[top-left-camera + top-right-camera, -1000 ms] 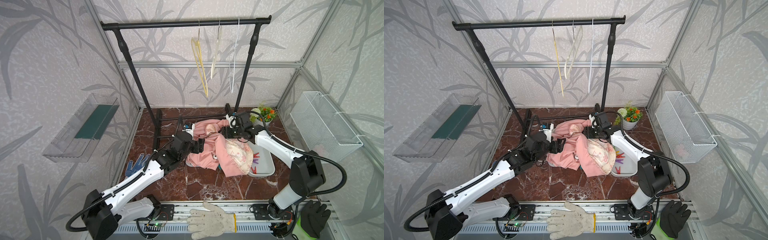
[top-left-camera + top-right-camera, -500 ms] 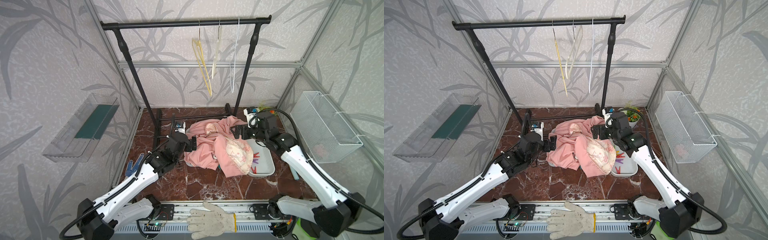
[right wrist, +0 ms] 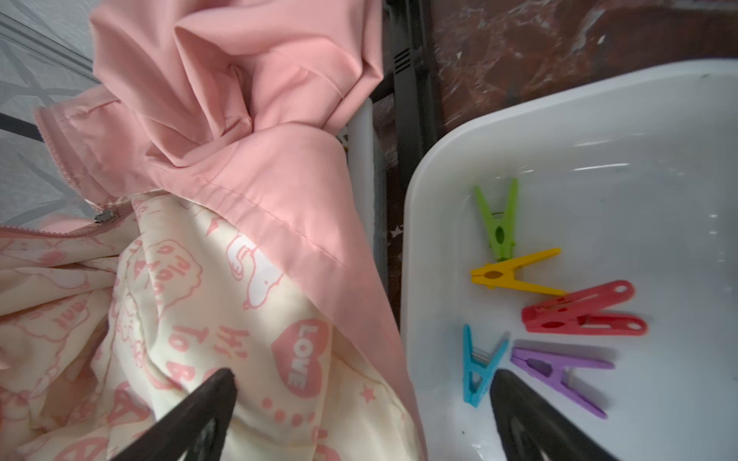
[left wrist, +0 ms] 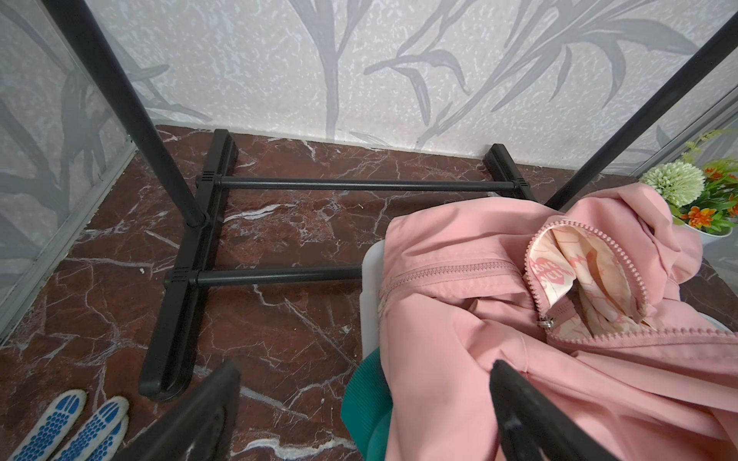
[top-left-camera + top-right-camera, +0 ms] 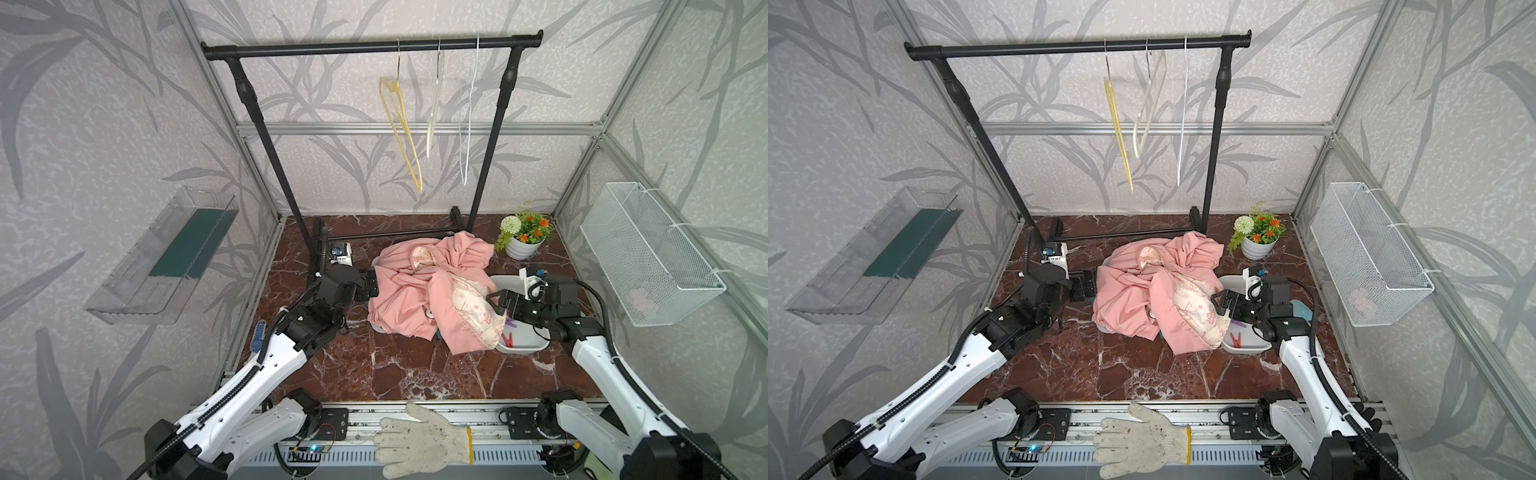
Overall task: Remove the clothespins securing jackets to the hanger
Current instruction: Adjust the jacket in the basket.
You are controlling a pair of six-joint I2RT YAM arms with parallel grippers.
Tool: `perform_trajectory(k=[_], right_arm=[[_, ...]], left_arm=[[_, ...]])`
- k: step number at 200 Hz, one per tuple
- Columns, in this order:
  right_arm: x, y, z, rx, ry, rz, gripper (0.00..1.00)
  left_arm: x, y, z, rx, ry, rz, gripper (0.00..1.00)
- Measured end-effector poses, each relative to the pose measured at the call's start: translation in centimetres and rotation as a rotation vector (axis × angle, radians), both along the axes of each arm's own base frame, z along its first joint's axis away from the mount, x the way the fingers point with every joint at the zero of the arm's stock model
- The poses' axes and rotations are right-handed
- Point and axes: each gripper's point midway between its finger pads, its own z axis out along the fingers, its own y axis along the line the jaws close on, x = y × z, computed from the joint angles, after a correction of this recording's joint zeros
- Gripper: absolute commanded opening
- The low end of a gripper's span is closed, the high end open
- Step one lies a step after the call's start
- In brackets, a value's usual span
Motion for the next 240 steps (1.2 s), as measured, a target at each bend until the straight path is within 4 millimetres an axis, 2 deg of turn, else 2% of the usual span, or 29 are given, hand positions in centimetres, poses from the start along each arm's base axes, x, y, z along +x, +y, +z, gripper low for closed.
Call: perform_trajectory(k=[31,46,64,90,110,129,144,162,240], right_arm=[[0.9,2.8,-1.3,0.094,0.046,0.077,0.44],[0.9,4.4,-1.7,0.092,0.065,0.117,0.31],[0.5,6.7,-1.7,0.089,0.087,0.174,0.22],[0.4,10.8,0.4,0.086,0.058,0.275,0.16],[1.8,13.3,3.4,0.095,0.002,0.316,0.16],[3.4,14.6,5.8,0.085,-0.039,0.324,0.16],[4.3,14.7,6.5,0.057,-0.051,0.311,0.14],[4.5,14.1,5.8,0.026,-0.032,0.29,0.13],[3.5,10.6,0.0,-0.088,0.099,0.193,0.15]], left_arm=[[-0.1,1.0,-0.4,-0.015,0.015,0.027,0.95],[-0.3,1.6,-0.8,-0.021,0.026,0.043,0.95],[-0.5,2.1,-1.3,-0.028,0.038,0.057,0.95],[-0.9,2.7,-1.9,-0.038,0.049,0.073,0.95],[-1.0,2.9,-2.3,-0.045,0.059,0.076,0.95],[-1.0,2.9,-2.4,-0.05,0.064,0.076,0.95],[-1.0,2.9,-2.4,-0.054,0.063,0.076,0.95],[-1.1,3.0,-2.4,-0.057,0.062,0.077,0.95],[-1.0,3.4,-2.7,-0.059,0.068,0.087,0.95]])
